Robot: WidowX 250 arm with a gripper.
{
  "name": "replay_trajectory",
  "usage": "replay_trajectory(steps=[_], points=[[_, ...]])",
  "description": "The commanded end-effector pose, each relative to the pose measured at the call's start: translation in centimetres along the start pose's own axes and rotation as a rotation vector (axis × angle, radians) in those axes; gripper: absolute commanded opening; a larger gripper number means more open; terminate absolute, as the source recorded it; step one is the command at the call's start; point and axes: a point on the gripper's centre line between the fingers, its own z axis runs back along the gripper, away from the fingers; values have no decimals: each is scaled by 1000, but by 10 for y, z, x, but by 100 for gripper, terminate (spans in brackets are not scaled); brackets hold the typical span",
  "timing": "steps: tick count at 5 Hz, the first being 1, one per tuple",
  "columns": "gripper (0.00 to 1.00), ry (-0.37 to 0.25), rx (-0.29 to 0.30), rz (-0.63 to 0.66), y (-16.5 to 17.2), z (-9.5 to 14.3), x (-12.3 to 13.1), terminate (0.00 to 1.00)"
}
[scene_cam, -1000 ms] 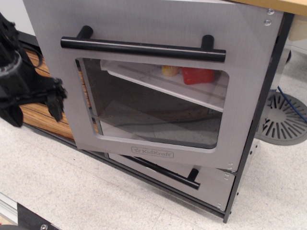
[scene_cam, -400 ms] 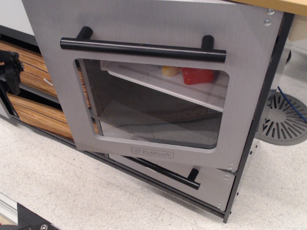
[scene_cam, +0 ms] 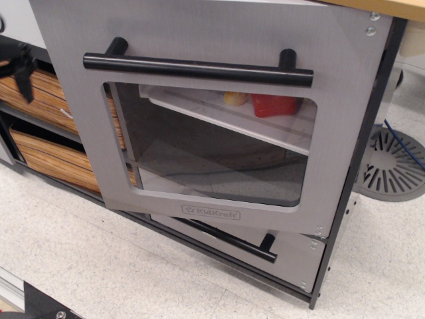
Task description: Open oven
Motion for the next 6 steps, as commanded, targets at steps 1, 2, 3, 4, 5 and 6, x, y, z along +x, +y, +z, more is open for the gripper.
replay_trajectory(steps=[1, 2, 3, 4, 5, 6], points=[[100, -75, -33, 112, -22, 28, 36, 0], [100, -72, -56, -27, -28, 33, 22, 0], [100, -63, -57, -170, -26, 40, -2, 0], [100, -42, -77, -274, -26, 49, -27, 0], [100, -43, -96, -355, -32, 52, -52, 0], [100, -57, -120, -335, -51, 55, -69, 0]])
